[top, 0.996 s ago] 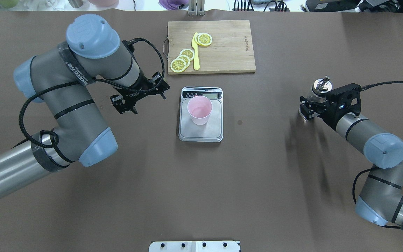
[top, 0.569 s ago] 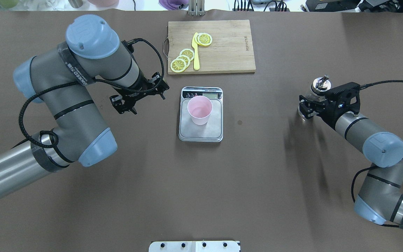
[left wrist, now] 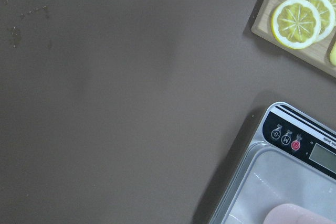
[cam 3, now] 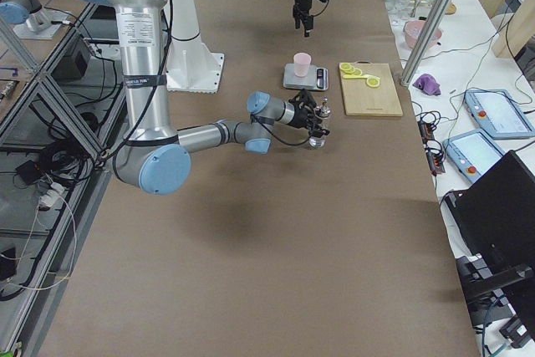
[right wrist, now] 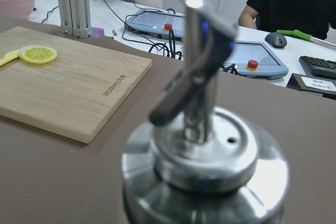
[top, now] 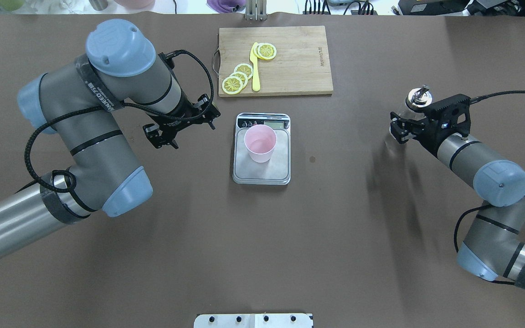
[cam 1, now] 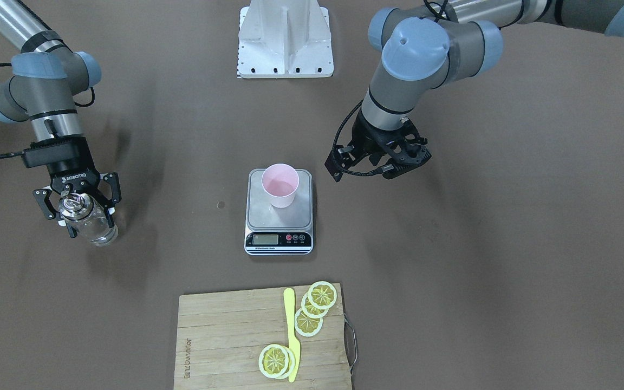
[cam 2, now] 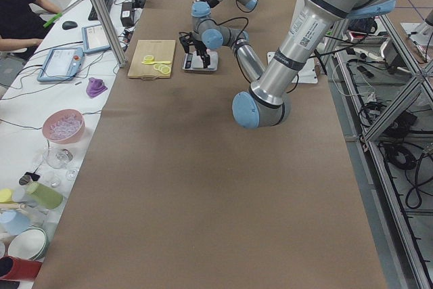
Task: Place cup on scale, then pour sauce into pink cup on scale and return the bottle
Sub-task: 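Lift the glass bottle with the right gripper toward the scale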
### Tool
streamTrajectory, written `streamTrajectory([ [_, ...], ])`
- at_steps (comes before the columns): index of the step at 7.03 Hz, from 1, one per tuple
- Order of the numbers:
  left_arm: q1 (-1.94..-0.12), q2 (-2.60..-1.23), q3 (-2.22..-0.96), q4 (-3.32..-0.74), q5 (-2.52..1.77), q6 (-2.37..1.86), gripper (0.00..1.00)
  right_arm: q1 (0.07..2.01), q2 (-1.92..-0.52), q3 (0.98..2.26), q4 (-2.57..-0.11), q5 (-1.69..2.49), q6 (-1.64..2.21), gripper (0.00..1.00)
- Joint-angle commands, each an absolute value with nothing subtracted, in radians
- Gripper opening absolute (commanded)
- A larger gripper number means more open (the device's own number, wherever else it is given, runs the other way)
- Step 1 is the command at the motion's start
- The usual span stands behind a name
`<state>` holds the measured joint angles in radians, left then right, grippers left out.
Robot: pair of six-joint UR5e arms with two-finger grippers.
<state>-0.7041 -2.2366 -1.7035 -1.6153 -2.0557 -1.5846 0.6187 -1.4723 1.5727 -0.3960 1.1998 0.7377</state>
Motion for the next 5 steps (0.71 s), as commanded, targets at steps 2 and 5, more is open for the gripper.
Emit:
streamTrajectory([
  [2, -0.704, -2.237, -1.704, -1.615, -2.057, -1.585, 0.98, 0.641, -1.387, 1.536, -0.429, 1.196, 0.729, 0.00],
  [5, -0.704, -2.238, -1.704, -1.615, -2.057, -1.583, 0.98, 0.649, -1.284, 1.557, -0.618, 1.161, 0.613, 0.00],
])
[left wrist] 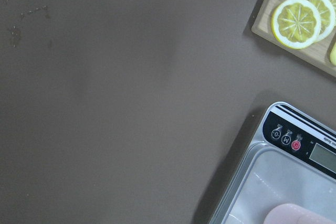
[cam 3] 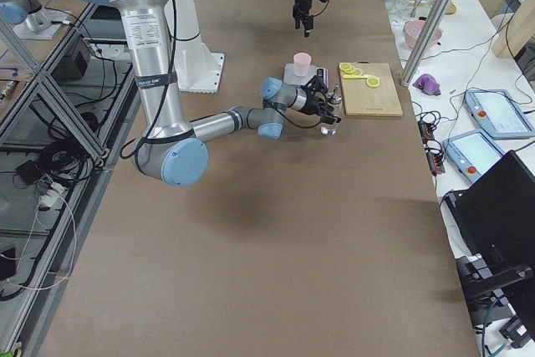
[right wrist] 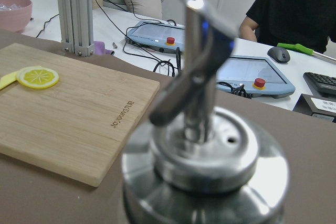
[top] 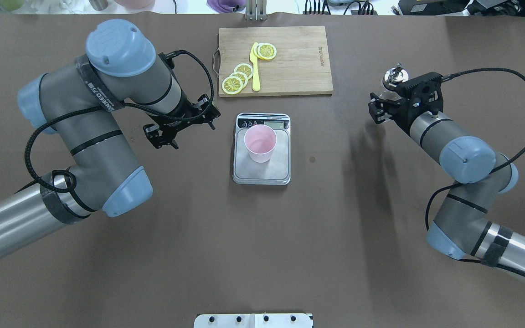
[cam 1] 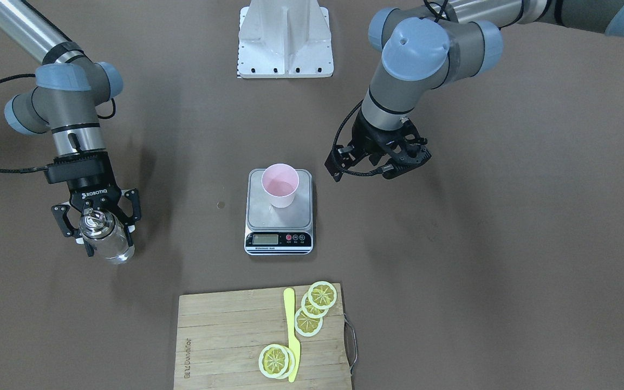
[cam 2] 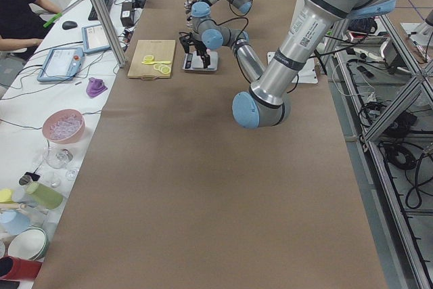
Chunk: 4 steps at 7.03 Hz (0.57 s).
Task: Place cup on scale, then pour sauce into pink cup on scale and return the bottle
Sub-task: 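Lift the glass bottle with the right gripper toward the scale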
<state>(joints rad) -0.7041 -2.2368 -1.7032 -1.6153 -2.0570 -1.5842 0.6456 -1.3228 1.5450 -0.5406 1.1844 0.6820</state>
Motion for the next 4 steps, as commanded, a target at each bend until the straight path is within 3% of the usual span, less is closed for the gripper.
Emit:
streamTrajectory([
  [1, -0.712, -2.238, -1.707, -1.615, -2.057, -1.575, 0.98, 0.647, -1.267, 1.563, -0.665, 1.120, 0.550, 0.00],
  [4, -0.823, -2.186, -1.753, -1.605, -2.063, -1.348, 0.98, 0.647, -1.223, 1.569, -0.707, 1.089, 0.401, 0.00],
])
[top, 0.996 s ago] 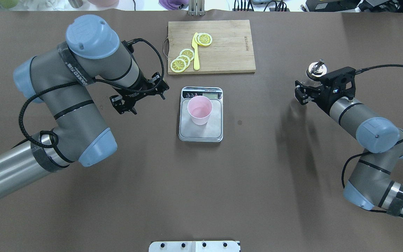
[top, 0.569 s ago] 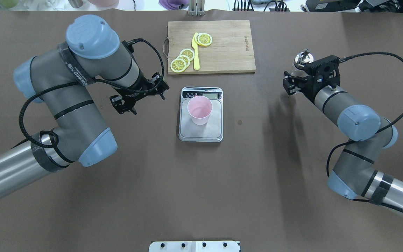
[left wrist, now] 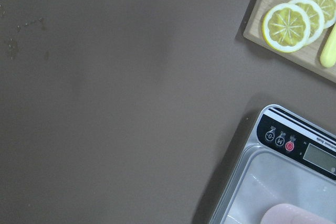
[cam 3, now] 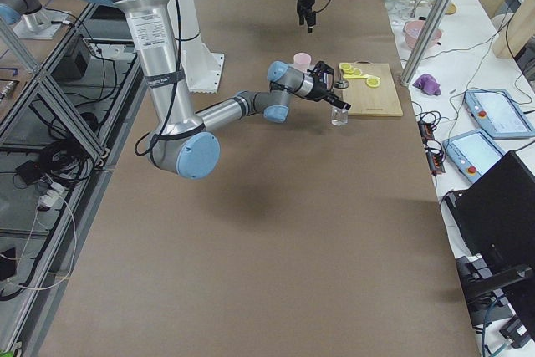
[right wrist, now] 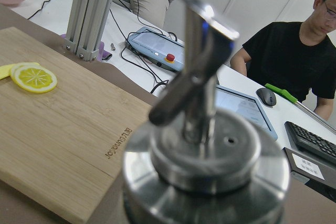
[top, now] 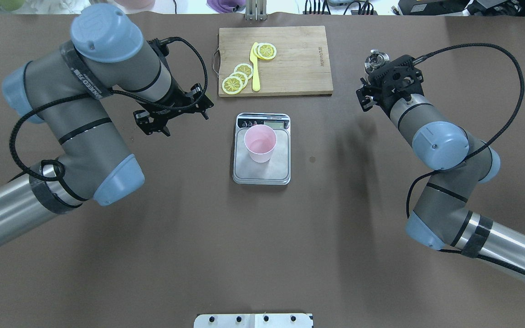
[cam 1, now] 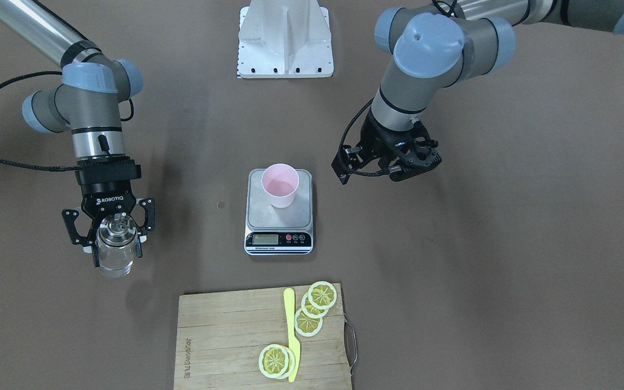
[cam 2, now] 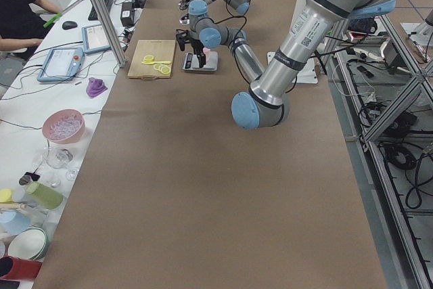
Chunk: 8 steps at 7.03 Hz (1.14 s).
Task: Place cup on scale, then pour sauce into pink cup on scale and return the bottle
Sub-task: 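Lift the glass bottle with the right gripper toward the scale, then move the bottle over the pink cup while the left arm withdraws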
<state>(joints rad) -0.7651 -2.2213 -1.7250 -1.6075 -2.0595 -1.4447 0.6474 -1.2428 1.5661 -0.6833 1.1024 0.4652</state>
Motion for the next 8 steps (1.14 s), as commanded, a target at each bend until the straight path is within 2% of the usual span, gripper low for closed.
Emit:
streamTrajectory([
  [1, -0.872, -2.115, -1.788, -1.583, -2.063, -1.133, 0.98, 0.646, -1.213, 1.571, -0.709, 1.063, 0.306, 0.00],
  [3, -1.022, -2.072, -1.793, -1.466, -2.066, -0.827, 0.98, 0.643, -1.178, 1.575, -0.741, 1.037, 0.180, 0.00],
  [5, -1.148, -1.972, -1.796, -1.468, -2.069, -0.522, 0.98, 0.551, -1.131, 1.600, -0.851, 0.894, 0.138, 0.00],
  [8, -1.232, -1.913, -1.792, -1.471, -2.063, -0.518, 0.98, 0.431, -1.086, 1.598, -0.946, 0.686, 0.005, 0.00],
])
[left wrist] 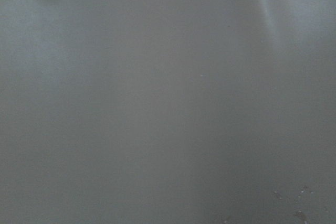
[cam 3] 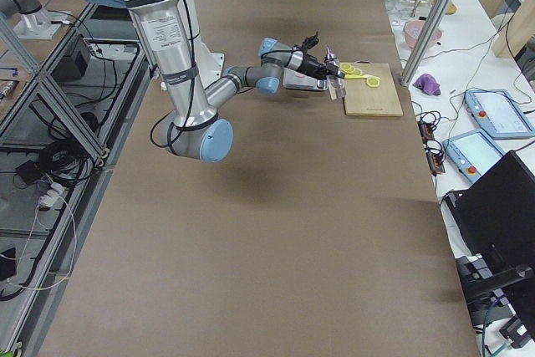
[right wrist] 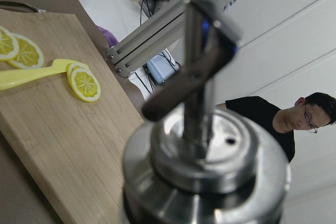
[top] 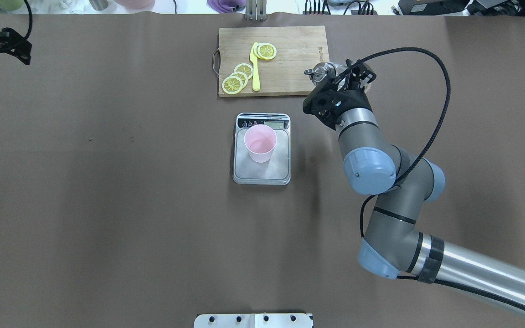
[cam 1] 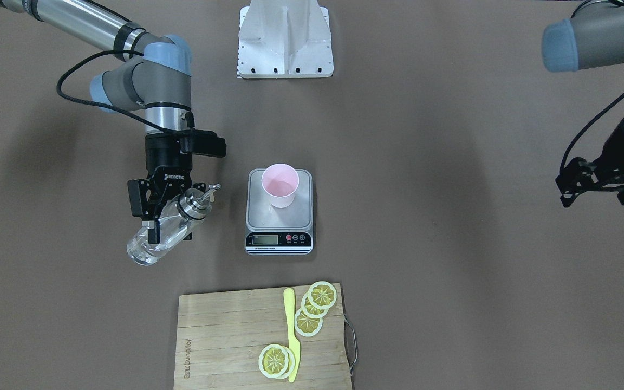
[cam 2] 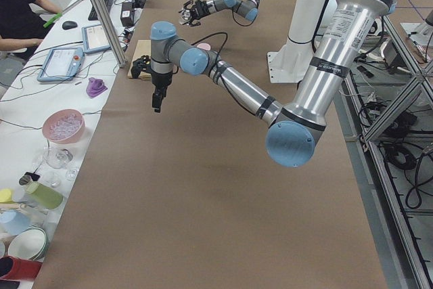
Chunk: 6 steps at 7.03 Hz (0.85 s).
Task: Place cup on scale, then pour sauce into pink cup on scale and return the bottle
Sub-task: 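Move the bottle over the pink cup while the left arm withdraws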
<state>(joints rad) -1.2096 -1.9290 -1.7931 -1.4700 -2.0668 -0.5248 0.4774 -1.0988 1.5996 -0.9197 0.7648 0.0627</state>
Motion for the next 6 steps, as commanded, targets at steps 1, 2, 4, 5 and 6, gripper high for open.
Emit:
streamTrajectory([
  [1, -1.232, -1.913, -1.781, -1.471, -2.062, -0.518, 0.98, 0.392, -1.088, 1.589, -0.948, 0.617, -0.055, 0.00],
  [2, -1.235, -1.911, -1.776, -1.470, -2.062, -0.518, 0.98, 0.368, -1.088, 1.588, -0.954, 0.571, -0.076, 0.00],
  [4, -1.236, -1.905, -1.757, -1.471, -2.060, -0.517, 0.98, 0.360, -1.107, 1.588, -0.951, 0.534, -0.171, 0.00],
  [5, -1.244, -1.904, -1.755, -1.465, -2.057, -0.515, 0.98, 0.353, -1.109, 1.585, -0.953, 0.487, -0.207, 0.00],
  [6, -1.267, -1.884, -1.749, -1.459, -2.057, -0.447, 0.98, 0.351, -1.109, 1.582, -0.956, 0.476, -0.212, 0.00],
])
